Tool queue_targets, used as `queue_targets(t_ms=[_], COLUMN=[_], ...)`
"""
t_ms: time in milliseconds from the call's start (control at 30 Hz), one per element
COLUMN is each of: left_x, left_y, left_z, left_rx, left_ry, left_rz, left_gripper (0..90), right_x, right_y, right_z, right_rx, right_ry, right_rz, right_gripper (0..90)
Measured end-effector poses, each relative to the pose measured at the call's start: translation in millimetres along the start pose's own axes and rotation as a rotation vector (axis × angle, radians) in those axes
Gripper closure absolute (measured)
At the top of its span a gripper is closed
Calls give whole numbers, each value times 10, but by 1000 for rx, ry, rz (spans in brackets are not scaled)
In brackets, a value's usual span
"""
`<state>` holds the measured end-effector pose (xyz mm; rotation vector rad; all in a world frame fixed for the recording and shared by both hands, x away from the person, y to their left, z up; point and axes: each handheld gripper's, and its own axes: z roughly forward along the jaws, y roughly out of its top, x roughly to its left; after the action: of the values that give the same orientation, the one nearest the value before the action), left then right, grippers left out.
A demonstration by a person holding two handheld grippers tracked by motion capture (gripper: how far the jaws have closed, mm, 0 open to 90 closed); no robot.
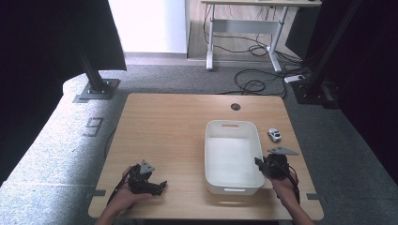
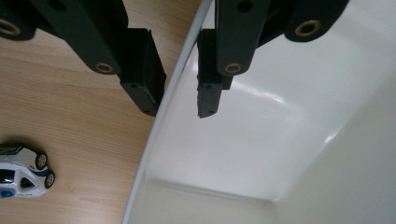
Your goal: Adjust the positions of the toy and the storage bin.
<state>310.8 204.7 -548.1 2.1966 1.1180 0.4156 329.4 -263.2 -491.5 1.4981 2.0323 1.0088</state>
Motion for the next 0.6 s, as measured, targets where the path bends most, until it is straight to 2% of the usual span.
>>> queue_targets(t_ms=[600], left_x=[2], left_y=[1], left_z=[1], left_rx=[0], left_ry=[-1], left_rz=[2], left_gripper=[1], right_x=[130], right_y=[65], right_z=[73], right_rx=[-1], right_ry=[-1], right_rz=[-8], right_gripper=[719])
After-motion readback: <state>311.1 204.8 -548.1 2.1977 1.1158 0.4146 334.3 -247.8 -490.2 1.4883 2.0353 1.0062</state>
